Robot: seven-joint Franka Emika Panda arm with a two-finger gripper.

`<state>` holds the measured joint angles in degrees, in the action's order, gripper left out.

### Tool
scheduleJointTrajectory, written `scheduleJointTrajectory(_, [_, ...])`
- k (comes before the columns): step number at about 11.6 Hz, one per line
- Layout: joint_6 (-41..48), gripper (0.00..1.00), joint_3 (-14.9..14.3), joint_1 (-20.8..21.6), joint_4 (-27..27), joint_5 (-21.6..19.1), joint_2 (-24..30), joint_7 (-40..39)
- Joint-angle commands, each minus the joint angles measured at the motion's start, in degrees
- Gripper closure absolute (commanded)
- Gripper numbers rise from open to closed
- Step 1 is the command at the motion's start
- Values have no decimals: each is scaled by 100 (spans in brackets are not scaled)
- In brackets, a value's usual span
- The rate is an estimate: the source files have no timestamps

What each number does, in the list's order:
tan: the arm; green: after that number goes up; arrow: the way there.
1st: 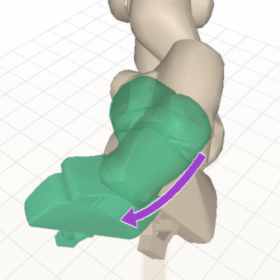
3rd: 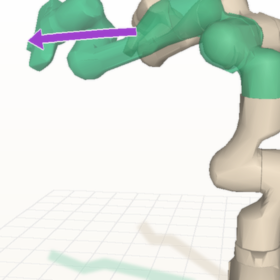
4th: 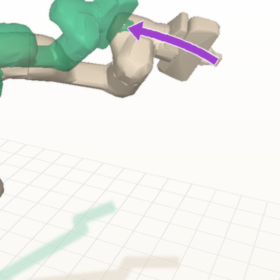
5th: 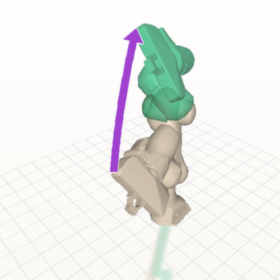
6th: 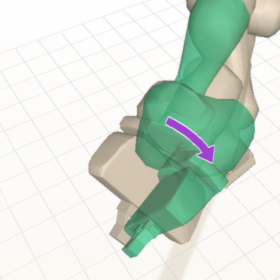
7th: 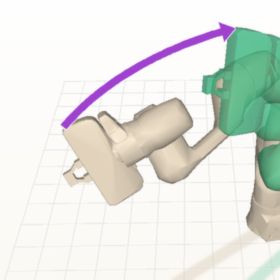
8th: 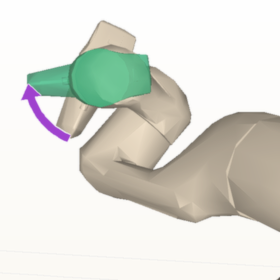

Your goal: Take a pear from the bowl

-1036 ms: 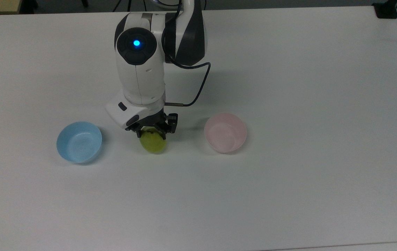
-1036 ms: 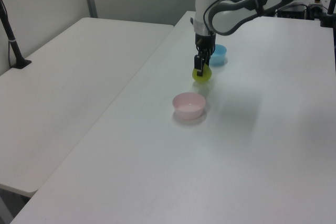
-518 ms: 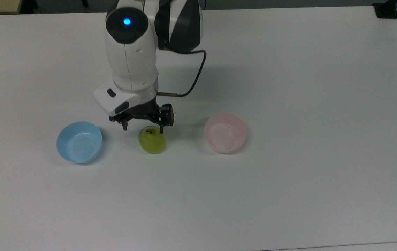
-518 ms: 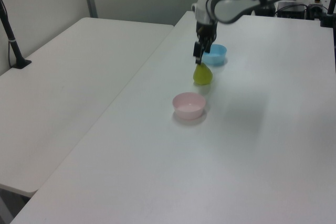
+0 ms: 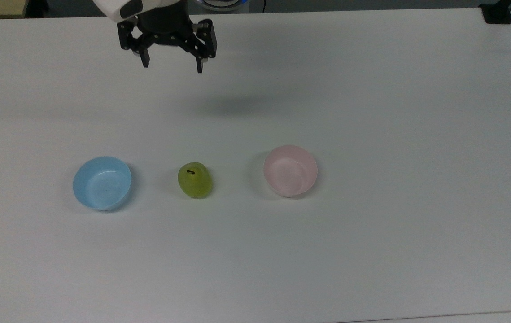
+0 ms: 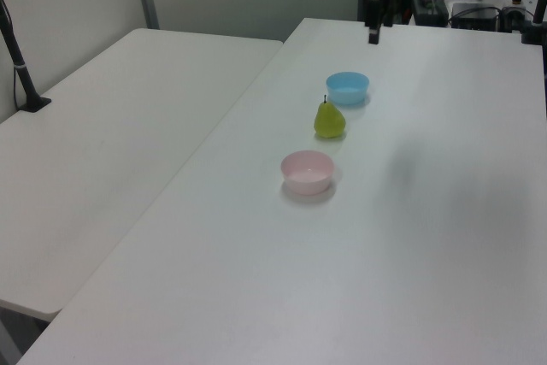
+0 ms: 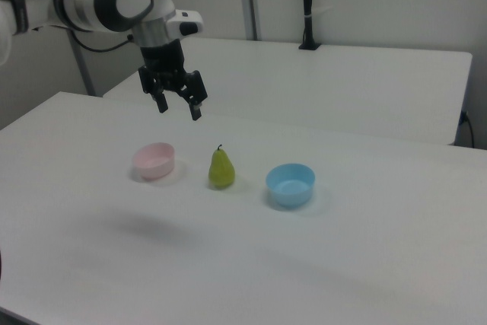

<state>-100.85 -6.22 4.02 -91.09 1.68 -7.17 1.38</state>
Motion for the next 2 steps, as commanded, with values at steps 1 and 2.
scheduleJointTrajectory(1, [215,0,-73,72,-384,113,391,-15])
scheduleJointTrajectory(2, [215,0,-73,72,-383,113,374,-15])
